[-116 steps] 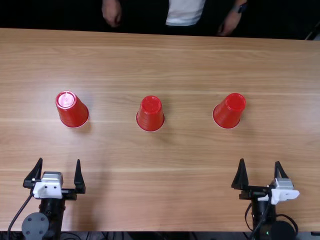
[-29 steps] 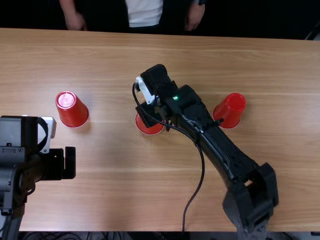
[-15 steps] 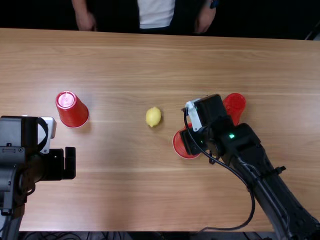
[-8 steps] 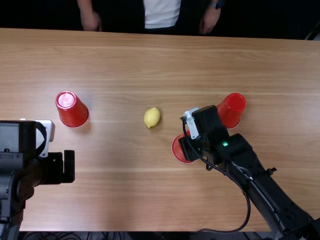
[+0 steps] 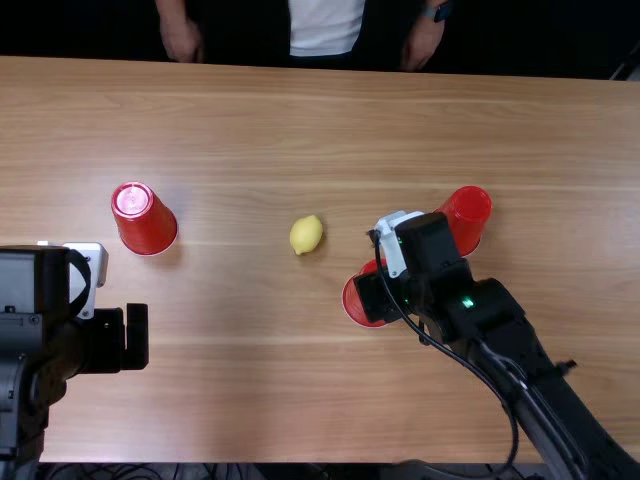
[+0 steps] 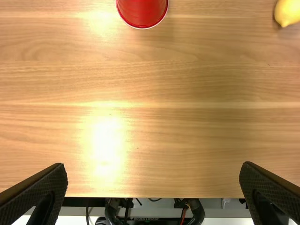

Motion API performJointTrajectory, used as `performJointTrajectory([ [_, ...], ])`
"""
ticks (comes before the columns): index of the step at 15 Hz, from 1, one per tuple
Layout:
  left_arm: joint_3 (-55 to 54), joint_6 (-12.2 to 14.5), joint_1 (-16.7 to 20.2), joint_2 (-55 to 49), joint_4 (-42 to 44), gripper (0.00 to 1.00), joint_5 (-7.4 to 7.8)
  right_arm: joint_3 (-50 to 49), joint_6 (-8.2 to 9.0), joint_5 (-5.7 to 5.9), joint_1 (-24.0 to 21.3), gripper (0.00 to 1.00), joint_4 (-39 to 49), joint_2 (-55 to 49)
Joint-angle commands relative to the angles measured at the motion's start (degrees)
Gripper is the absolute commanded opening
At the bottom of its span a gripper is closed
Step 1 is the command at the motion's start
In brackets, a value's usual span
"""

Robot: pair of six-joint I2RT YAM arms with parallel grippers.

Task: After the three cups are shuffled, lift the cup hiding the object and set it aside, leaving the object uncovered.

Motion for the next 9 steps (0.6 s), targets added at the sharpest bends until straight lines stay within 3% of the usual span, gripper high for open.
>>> performJointTrajectory([
  [1, -0.7, -0.5, -0.3, -1.7, -0.1, 1.00, -0.31, 3.8, 0.32, 0.02, -0.7, 1.00, 0.1, -4.0],
  [2, -0.7, -0.5, -0.2, -1.8, -0.1, 1.00, -0.20, 5.1, 0.21, 0.23, -0.8, 1.00, 0.0, -5.2],
  [5, -0.7, -0.5, -0.3, -2.0, 0.0, 1.00, -0.20, 8.3, -0.10, 2.66, -5.7, 1.00, -5.0, -10.5],
  [9, -2.5, 0.0, -0.6, -4.0, 0.8, 1.00, -0.20, 7.6, -0.63, 2.76, -12.9, 1.00, -12.6, -20.0],
])
